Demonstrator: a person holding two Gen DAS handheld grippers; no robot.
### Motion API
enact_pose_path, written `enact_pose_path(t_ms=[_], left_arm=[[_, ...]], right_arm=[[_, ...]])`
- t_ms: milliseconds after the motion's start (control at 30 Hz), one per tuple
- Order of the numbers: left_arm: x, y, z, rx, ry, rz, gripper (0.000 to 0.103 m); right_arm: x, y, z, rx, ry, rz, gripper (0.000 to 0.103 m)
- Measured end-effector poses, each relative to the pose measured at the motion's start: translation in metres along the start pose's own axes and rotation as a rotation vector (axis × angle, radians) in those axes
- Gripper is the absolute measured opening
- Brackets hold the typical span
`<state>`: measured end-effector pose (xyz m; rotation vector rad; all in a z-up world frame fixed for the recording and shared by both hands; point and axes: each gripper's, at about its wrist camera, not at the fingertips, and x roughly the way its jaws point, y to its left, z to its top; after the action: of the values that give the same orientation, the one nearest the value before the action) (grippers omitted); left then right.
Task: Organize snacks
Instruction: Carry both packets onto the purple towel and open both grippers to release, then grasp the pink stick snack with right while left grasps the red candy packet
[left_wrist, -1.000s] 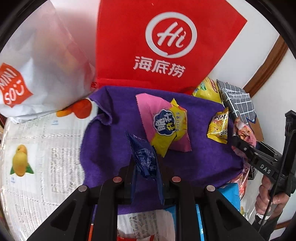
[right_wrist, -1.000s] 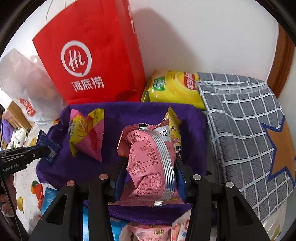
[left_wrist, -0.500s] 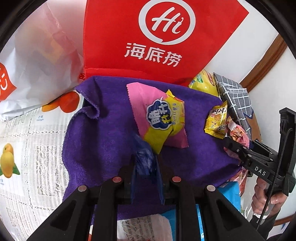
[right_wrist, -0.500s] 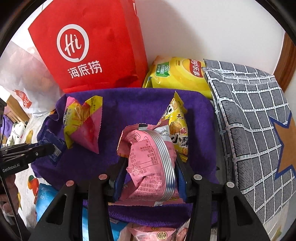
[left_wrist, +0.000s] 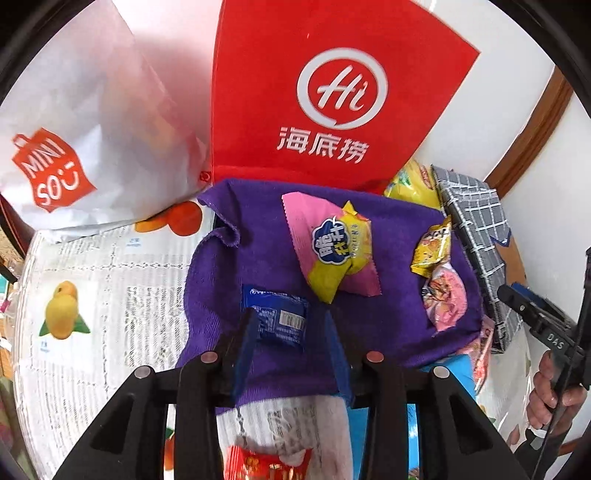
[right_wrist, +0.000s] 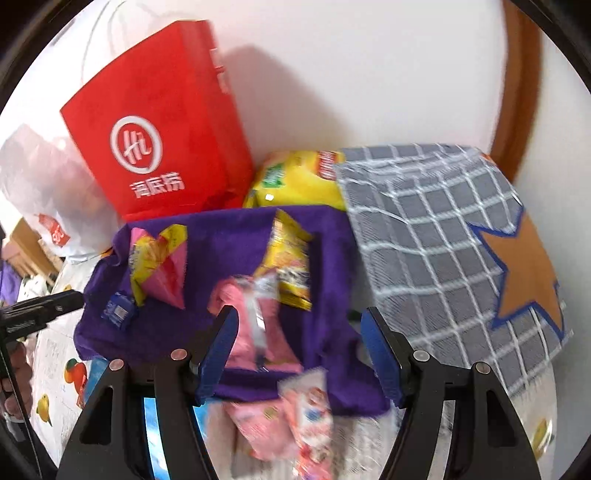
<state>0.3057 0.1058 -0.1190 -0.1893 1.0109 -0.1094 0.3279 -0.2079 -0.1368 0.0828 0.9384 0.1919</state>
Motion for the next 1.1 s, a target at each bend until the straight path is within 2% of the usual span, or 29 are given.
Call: enact_pose_path(t_ms=[133, 300, 500, 667, 700, 900, 1100], left_arm=[[-0.016, -0.006, -0.005, 0.006, -0.023, 0.004, 0.044], [-0.032, -0.014, -0.018, 0.003, -0.044, -0.006, 0.044], [-0.044, -0.015, -0.041, 0.000, -0.043, 0.004, 0.045], [-0.057, -0.004, -0.060, -0.008, -0.046, 0.049, 0.044], [-0.059, 0.000, -0.063, -0.015, -0.047, 0.058, 0.044], [-0.058, 0.020, -0.083, -0.062, -0.021, 0.092, 0.044], [-0.035, 0.014, -0.105, -0.024, 0.037, 0.075, 0.045]], right_arm=[[-0.009, -0.017, -0.019, 0.033, 0.021, 0.005, 0.067], [-0.010, -0.019, -0.048, 0.010, 0.082, 0.023, 0.042], [0.002, -0.014, -0.077, 0.004, 0.133, 0.068, 0.031], [0.015, -0.012, -0.086, 0.003, 0.150, 0.067, 0.025], [0.016, -0.010, -0.088, -0.003, 0.146, 0.065, 0.019], [-0.009, -0.008, -0.095, -0.026, 0.104, 0.069, 0.018], [-0.040, -0.015, -0.121, -0.044, 0.104, 0.055, 0.018]])
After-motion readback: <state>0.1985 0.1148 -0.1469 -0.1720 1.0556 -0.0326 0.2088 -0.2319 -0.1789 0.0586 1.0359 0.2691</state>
